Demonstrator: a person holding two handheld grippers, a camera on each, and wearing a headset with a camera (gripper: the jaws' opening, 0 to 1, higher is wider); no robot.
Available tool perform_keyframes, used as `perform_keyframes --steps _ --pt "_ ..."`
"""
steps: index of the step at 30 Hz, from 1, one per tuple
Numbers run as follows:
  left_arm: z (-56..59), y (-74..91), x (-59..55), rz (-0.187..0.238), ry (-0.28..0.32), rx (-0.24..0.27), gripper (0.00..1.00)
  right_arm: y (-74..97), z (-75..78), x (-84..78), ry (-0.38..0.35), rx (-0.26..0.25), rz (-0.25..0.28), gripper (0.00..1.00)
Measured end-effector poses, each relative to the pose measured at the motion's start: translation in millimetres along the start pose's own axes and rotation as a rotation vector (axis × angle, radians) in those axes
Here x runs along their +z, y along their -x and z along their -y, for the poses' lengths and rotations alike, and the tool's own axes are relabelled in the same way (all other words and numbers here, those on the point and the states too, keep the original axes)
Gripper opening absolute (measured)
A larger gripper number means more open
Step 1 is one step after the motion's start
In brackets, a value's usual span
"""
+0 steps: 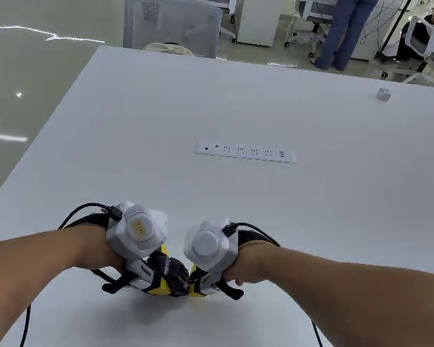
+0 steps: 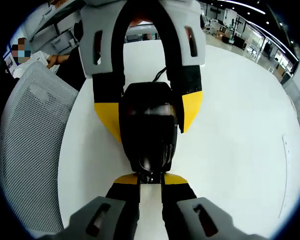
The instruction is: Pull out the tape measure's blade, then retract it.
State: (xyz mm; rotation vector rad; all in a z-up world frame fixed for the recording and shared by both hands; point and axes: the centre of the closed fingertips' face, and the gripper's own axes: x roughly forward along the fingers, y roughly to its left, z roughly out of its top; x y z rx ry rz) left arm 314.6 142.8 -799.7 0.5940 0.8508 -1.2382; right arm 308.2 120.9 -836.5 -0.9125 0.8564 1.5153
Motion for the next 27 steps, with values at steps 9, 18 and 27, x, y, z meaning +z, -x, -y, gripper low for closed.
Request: perform_keyframes --steps 9,18,27 --pt "1.1 0.4 0.2 0.007 0.001 0.015 0.34 0.9 2.9 -1.6 -0.090 0.053 0.088 0.15" --pt "0.7 0.4 0.6 0.010 0.001 0.015 0.34 -0.8 0.5 -1.1 -0.042 0.020 0.028 0.13" --pt "0.8 0.3 0.2 0.002 -0.009 0.024 0.34 2.0 0.5 -5.1 -0.036 0.010 0.002 0.11"
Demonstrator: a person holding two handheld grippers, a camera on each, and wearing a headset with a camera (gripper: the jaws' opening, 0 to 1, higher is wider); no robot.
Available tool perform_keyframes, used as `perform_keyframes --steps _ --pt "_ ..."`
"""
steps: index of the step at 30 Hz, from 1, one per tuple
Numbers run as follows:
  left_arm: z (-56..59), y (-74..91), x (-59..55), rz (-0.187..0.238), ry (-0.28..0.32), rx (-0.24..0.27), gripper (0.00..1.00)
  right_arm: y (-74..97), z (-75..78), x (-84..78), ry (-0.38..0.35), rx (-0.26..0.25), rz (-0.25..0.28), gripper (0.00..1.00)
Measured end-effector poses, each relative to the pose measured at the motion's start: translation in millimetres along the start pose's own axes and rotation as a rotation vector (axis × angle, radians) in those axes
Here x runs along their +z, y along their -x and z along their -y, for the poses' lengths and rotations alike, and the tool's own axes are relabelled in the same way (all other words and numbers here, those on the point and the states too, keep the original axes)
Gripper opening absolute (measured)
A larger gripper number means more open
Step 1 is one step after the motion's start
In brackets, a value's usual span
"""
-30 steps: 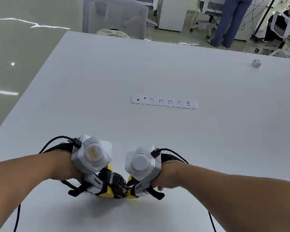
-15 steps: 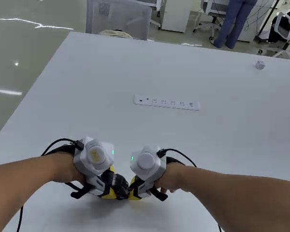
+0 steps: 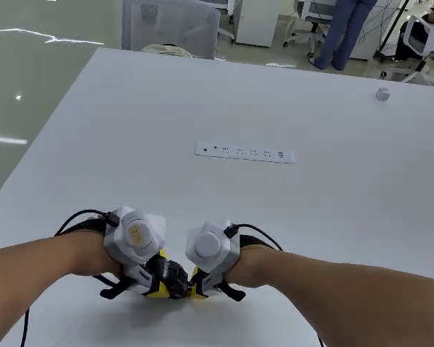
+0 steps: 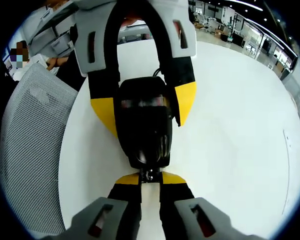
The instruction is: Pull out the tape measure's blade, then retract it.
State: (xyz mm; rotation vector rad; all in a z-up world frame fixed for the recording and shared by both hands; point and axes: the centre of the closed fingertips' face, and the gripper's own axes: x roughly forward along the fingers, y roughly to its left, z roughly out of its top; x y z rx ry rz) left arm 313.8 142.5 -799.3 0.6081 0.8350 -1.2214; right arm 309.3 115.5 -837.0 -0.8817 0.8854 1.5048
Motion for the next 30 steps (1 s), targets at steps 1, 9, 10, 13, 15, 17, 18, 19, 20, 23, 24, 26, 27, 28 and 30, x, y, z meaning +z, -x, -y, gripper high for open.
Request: perform_keyframes --steps 1,9,10,13,15,17,18,19,20,23,24,26,27,28,30 --pt "-0.2 0.3 -0.2 0.001 0.001 0.000 0.34 -0.9 1.0 -0.5 -0.001 0.000 -0.006 0.11" --pt "-0.9 0.1 0.0 0.005 0.004 0.002 0.34 0.9 3.4 -8.5 -0.019 -0.007 -0.020 0.11" --pt "-0.7 0.2 0.0 0.005 0.003 0.001 0.34 1.2 3.2 -9.1 -0.022 -0.006 -0.018 0.11" --pt "-1.0 0.4 0.0 0.007 0.007 -0.001 0.34 2.1 2.7 -10.8 -0.027 -0.003 -0.017 0.11" --pt "-1.6 0.2 0.0 0.008 0.011 -0.002 0.34 2.9 3.3 -11.7 -0.037 0.000 -0.018 0.11" --pt "-0.8 0.1 0.2 0.008 0.010 -0.001 0.34 3.6 2.3 -11.7 -0.032 0.001 -0.019 0.11" --pt "-0.7 -0.1 0.2 0.008 0.011 -0.001 0.34 3.9 2.4 -12.3 -0.031 0.001 -0.021 0.11" --pt "-0.8 -0.2 0.2 0.009 0.012 -0.001 0.34 4.5 1.8 -12.4 -0.033 0.001 -0.020 0.11" --pt "-0.9 -0.2 0.1 0.010 0.013 -0.001 0.34 4.6 1.7 -12.8 -0.032 0.001 -0.019 0.11" --pt "-0.9 -0.4 0.3 0.011 0.017 -0.002 0.34 5.7 1.4 -13.9 -0.029 -0.001 -0.019 0.11" --pt "-1.0 -0.6 0.3 0.010 0.016 -0.003 0.34 6.1 1.0 -14.2 -0.028 -0.001 -0.020 0.11" --pt "-1.1 -0.8 0.3 0.009 0.016 -0.002 0.34 6.2 1.8 -15.2 -0.025 -0.002 -0.022 0.11" --pt "-1.2 -0.8 0.3 0.010 0.016 -0.001 0.34 6.2 1.7 -15.2 -0.026 -0.001 -0.022 0.11" --pt "-1.0 -0.7 0.4 0.010 0.016 -0.001 0.34 6.5 1.5 -15.4 -0.026 0.002 -0.022 0.11" --pt "-0.8 -0.2 0.5 0.011 0.016 -0.001 0.34 6.5 1.5 -15.4 -0.026 0.003 -0.025 0.11"
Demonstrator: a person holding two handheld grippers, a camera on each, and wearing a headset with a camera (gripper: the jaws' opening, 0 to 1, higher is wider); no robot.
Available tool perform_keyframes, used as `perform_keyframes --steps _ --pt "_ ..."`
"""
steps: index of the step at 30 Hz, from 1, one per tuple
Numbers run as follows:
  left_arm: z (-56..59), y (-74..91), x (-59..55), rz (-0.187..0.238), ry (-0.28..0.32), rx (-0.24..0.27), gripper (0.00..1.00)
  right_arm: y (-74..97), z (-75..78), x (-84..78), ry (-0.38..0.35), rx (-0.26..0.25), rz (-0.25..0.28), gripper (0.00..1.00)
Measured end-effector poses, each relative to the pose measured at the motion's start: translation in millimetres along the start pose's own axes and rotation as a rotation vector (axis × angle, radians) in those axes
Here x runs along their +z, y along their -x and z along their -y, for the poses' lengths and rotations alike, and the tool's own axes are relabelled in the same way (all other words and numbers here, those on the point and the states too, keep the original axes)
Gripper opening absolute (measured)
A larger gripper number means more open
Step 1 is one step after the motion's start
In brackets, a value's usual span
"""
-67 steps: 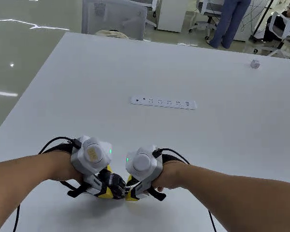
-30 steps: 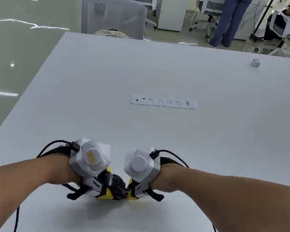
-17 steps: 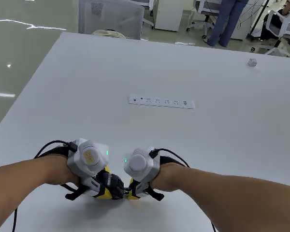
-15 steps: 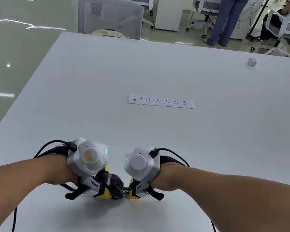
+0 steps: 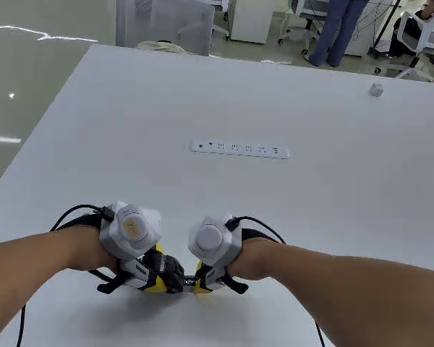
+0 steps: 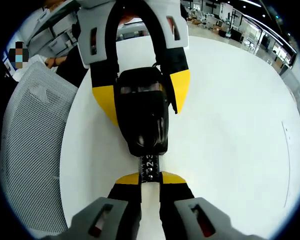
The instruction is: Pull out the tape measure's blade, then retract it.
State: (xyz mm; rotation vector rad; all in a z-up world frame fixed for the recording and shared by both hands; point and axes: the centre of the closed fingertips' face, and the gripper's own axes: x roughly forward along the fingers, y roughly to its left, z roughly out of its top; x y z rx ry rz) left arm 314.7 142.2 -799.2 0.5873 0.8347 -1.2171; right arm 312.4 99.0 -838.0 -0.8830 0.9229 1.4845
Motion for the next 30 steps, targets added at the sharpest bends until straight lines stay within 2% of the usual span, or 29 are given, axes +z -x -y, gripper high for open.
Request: perform_keyframes --steps 9,21,30 --pt "-1.3 0.0 0.3 0.009 0.016 -0.002 0.34 0.9 1.1 -4.0 -0.006 -0.001 -0.009 0.11" --pt "-0.9 -0.7 0.1 0.000 -0.004 0.006 0.34 4.0 1.4 -9.6 -0.008 -0.005 -0.023 0.11" --pt "-1.0 0.2 1.2 0.008 0.004 0.013 0.34 7.6 1.6 -14.9 -0.021 -0.006 -0.015 0.11"
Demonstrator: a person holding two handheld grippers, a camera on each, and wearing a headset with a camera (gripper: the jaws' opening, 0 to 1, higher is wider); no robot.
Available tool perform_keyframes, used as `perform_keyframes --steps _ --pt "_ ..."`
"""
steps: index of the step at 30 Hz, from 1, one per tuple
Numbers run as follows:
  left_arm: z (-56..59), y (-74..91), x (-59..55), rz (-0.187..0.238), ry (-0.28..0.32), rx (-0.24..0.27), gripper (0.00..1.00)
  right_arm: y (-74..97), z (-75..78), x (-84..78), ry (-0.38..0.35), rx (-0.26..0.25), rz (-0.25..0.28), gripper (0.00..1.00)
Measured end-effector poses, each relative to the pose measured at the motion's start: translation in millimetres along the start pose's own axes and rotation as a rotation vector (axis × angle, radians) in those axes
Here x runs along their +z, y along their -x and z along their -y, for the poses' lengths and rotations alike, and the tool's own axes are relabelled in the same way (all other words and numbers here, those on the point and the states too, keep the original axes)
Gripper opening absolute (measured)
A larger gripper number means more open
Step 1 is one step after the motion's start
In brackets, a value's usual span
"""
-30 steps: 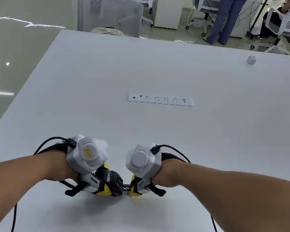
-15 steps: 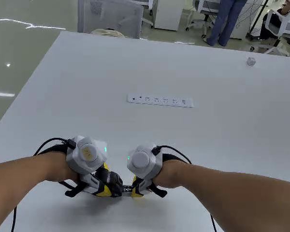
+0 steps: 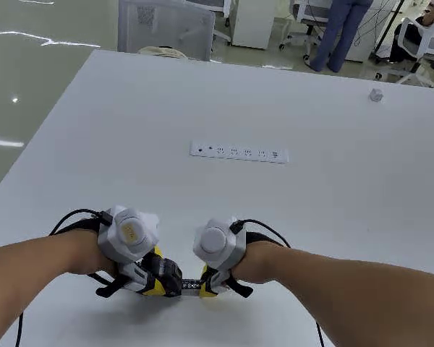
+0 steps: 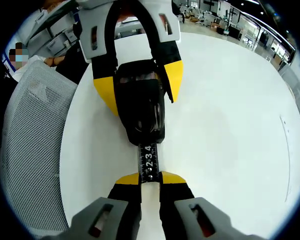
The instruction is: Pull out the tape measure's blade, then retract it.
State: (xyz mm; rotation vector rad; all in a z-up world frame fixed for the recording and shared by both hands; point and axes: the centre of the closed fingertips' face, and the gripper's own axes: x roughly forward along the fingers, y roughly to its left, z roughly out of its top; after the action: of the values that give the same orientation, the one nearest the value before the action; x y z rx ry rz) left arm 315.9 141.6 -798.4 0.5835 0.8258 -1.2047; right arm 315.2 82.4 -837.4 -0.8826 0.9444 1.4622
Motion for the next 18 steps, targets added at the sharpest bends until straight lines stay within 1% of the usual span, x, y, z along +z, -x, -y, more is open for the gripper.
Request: perform_keyframes --steps 7,13,18 --pt "0.1 -0.5 0.4 -0.003 0.005 -0.001 0.34 0.6 1.1 -3.7 -0.002 -0.001 -0.017 0.11" --pt "0.1 -1.2 0.6 0.003 0.004 0.000 0.34 1.9 1.0 -6.7 -0.001 -0.006 -0.030 0.11" --pt "0.0 -1.4 0.5 0.004 0.001 0.003 0.34 2.2 2.1 -9.9 -0.005 -0.008 -0.027 0.11"
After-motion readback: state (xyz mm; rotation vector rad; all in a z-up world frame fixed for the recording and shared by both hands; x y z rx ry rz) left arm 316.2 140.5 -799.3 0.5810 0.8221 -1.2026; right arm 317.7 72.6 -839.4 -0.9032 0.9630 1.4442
